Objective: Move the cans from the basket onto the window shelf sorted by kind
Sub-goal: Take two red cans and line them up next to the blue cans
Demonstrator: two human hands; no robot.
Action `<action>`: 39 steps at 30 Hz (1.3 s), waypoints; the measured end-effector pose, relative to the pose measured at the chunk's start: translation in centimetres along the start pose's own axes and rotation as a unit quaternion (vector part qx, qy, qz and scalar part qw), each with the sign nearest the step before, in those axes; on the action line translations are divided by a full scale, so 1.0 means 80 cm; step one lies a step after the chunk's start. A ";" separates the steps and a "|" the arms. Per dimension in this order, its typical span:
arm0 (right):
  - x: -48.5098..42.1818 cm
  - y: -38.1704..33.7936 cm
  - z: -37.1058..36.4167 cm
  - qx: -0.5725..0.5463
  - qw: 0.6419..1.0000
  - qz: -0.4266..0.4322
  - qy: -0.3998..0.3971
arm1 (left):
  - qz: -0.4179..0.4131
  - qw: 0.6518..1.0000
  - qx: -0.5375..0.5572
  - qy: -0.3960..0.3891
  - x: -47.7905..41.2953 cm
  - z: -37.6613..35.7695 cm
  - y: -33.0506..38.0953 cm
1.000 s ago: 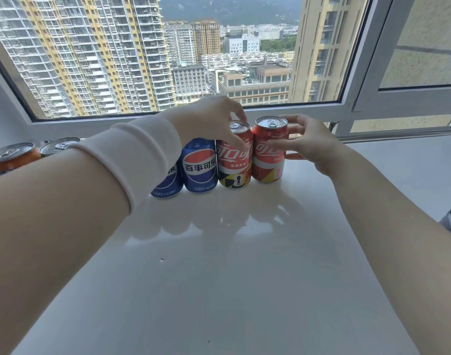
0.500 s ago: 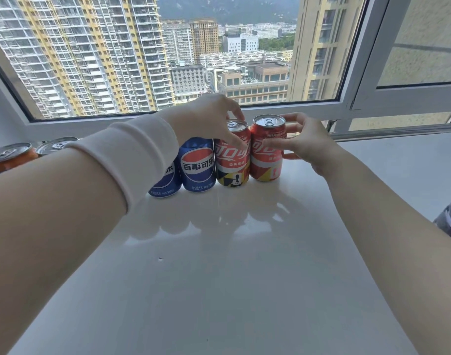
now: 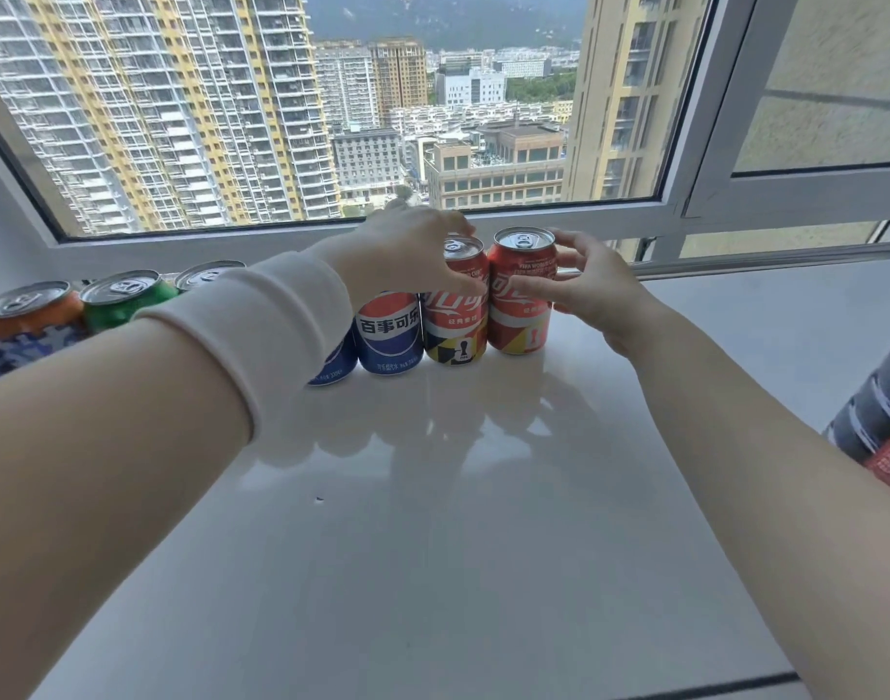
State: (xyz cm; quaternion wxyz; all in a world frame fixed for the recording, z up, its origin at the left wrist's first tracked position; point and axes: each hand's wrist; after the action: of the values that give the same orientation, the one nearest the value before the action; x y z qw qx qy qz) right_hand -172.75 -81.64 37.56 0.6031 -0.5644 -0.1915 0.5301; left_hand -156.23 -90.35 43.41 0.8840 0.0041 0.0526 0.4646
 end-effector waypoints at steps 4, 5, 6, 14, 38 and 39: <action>0.012 -0.008 -0.002 0.013 1.000 -0.020 0.011 | 0.012 0.999 -0.023 0.045 0.018 -0.004 0.000; 0.017 -0.011 -0.002 0.020 0.999 -0.020 0.018 | 0.010 0.998 -0.014 0.067 0.023 -0.006 -0.001; 0.023 -0.014 -0.002 0.029 0.999 -0.017 0.024 | 0.009 0.996 -0.003 0.088 0.030 -0.007 -0.002; 0.110 -0.045 -0.017 0.123 0.989 0.028 0.081 | 0.033 0.974 0.097 0.203 0.131 -0.030 -0.007; 0.526 -0.127 -0.101 0.224 0.959 0.171 -0.016 | 0.106 0.959 0.168 0.201 0.551 -0.121 -0.001; 0.543 -0.127 -0.106 0.226 0.959 0.172 -0.019 | 0.104 0.960 0.169 0.199 0.565 -0.126 -0.001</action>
State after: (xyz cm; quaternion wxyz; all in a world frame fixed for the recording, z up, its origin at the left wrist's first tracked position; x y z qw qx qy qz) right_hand -145.57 -46.48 28.16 0.6109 -0.4275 0.0216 0.6660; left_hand -131.69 -53.71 29.35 0.7890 0.0664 0.3044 0.5295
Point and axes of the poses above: each hand's wrist, its own x-axis away from the middle knuckle, its own z-axis out of the back of the hand, y = z × x, and after that the axes turned 13 degrees about z, right-handed
